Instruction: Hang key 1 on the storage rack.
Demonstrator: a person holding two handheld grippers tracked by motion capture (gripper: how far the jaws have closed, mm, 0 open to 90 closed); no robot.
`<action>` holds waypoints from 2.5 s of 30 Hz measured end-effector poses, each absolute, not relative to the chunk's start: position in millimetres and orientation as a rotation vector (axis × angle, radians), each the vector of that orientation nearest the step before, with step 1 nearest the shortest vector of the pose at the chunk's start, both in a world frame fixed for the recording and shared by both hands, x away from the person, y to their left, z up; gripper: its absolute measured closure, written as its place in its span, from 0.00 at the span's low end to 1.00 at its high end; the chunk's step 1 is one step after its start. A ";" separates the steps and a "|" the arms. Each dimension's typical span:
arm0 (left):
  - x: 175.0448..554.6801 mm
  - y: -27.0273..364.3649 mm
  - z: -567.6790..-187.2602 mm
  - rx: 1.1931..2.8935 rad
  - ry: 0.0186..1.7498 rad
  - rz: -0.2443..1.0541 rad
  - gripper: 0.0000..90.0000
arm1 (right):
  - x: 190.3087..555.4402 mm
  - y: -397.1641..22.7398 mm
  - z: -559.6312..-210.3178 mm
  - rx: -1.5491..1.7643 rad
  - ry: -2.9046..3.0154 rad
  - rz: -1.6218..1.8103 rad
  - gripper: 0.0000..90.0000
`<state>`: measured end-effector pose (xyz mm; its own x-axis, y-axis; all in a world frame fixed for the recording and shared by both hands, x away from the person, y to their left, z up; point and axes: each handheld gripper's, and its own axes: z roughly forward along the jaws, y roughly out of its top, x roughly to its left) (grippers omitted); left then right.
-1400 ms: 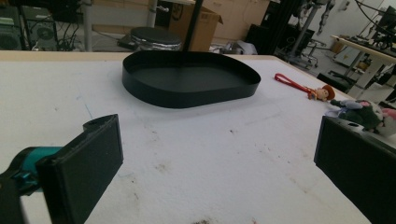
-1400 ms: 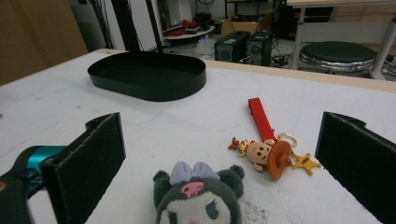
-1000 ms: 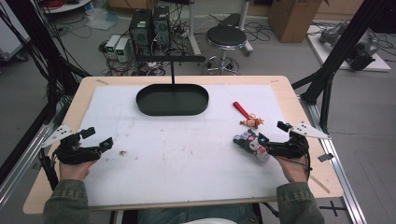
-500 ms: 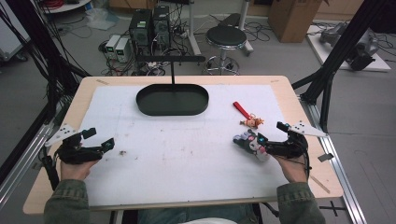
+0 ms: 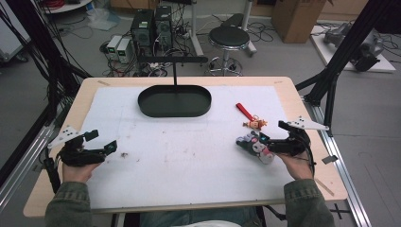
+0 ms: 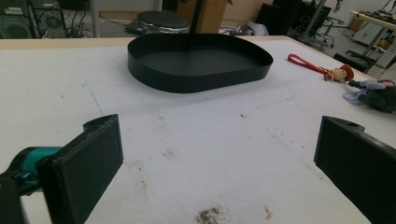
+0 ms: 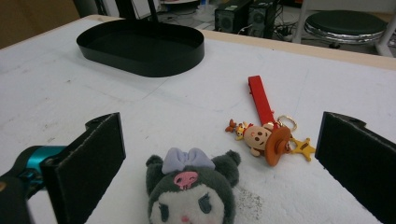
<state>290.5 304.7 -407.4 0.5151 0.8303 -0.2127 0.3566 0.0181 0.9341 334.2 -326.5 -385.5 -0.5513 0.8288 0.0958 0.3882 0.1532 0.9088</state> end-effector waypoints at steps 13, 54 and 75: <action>290.2 304.9 -407.9 1.575 1.048 0.505 0.02 | 350.7 -315.2 -367.7 1.107 2.074 1.349 0.01; 290.4 304.4 -408.8 1.585 1.049 0.504 0.02 | 440.4 -262.3 -341.6 1.071 2.402 1.070 0.01; 290.2 306.2 -408.6 1.577 1.049 0.506 0.02 | 496.4 -262.2 -371.4 1.239 2.499 0.787 0.01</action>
